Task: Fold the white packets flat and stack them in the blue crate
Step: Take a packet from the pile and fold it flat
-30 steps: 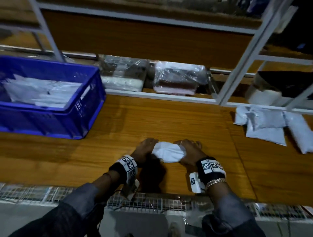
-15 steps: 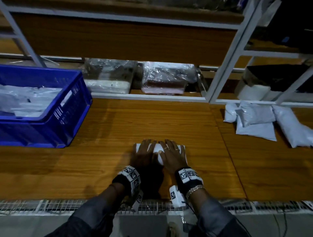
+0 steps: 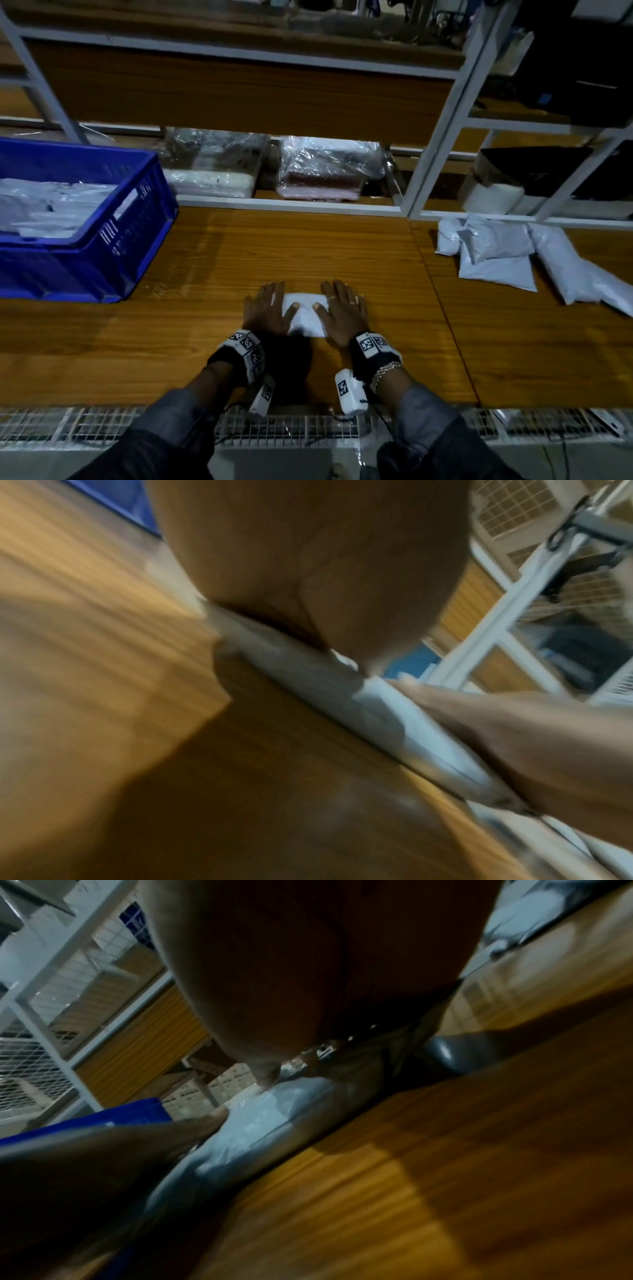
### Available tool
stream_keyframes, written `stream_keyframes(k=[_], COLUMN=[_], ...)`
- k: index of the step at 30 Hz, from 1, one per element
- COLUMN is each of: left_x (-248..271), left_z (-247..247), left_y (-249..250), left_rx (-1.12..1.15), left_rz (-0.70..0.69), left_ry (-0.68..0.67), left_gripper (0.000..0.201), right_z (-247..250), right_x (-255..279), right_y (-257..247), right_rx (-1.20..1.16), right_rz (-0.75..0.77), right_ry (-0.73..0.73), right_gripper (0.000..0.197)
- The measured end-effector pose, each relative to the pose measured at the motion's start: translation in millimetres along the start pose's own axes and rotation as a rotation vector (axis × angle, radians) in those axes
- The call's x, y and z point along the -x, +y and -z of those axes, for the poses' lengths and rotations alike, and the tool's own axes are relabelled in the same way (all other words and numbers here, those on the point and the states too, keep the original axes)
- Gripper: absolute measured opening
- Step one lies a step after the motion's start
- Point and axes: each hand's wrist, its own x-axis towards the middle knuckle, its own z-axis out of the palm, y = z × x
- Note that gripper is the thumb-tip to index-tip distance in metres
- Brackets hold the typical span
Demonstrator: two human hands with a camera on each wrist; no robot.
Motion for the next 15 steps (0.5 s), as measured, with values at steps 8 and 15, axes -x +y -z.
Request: stream_keyframes(k=[8, 15], left_x=[1.8, 4.4], left_z=[-10.6, -7.5], left_y=[-13.3, 1.6], left_rx=[-0.027, -0.006], left_rz=[-0.023, 0.072], left_ry=[-0.044, -0.001], left_gripper=[0.093, 0.087], right_z=[-15.5, -15.0], right_x=[4.6, 2.7], right_y=[18.3, 11.7], right_rx=[-0.038, 0.048], right_rz=[-0.107, -0.152], right_ry=[0.043, 0.048], right_gripper=[0.073, 0.071])
